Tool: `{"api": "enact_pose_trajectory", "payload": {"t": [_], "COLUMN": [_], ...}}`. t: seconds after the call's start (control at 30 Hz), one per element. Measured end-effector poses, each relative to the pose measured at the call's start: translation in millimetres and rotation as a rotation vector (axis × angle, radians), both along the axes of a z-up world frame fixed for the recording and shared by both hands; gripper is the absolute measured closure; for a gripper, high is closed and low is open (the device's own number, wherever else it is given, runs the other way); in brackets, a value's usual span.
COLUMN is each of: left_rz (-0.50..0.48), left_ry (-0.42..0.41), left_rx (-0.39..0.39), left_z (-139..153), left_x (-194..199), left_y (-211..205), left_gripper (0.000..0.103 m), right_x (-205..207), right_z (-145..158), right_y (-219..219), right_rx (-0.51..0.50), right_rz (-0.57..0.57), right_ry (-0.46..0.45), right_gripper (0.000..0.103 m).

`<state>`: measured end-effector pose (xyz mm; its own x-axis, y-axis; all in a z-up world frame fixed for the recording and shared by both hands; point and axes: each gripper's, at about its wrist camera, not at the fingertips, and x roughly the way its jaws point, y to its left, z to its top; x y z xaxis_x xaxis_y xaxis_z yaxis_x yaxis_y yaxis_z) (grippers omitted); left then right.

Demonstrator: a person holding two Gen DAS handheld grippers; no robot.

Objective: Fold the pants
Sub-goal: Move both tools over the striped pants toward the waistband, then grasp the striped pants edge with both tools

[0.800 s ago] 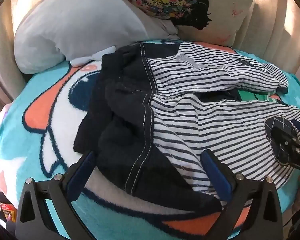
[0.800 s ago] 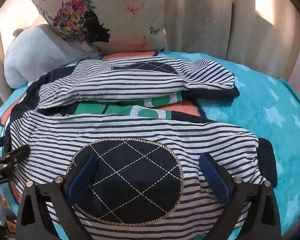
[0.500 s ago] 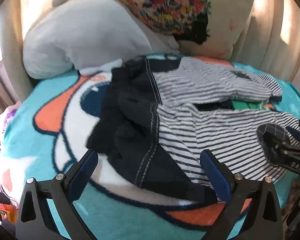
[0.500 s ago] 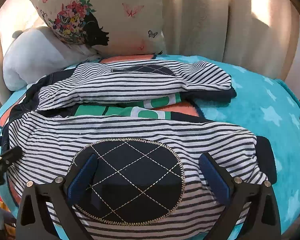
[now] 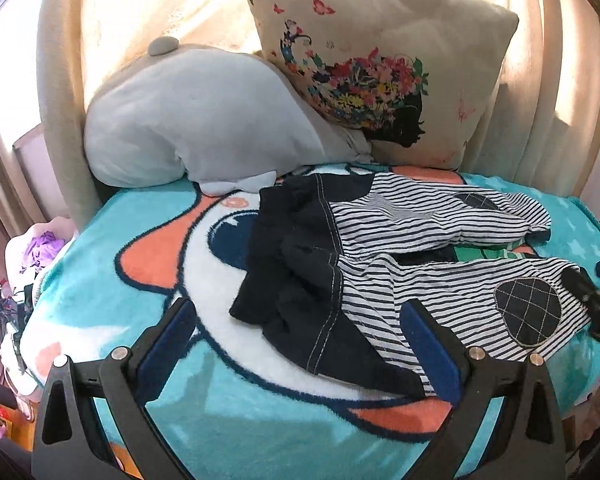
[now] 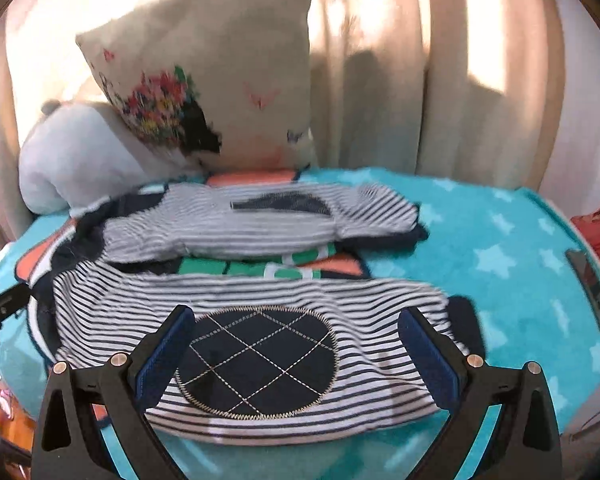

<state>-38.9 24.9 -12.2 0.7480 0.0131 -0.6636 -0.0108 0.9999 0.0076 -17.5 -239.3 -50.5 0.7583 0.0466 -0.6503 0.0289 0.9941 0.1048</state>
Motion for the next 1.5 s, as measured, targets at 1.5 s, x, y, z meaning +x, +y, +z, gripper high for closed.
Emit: {"api": "enact_pose_trajectory", "payload": {"t": [1.5], "left_rz": [-0.477], "left_ry": [0.347], "left_rx": [-0.009], "left_z": [-25.9], "left_x": [252.4], "left_y": [-67.7], "left_gripper": [0.011], "right_x": [196.2], "right_z": [-6.1], "right_y": [-80.4], "right_rx": [-0.152], "right_rz": [0.336], "right_ry": [0.255], "right_gripper": [0.003]}}
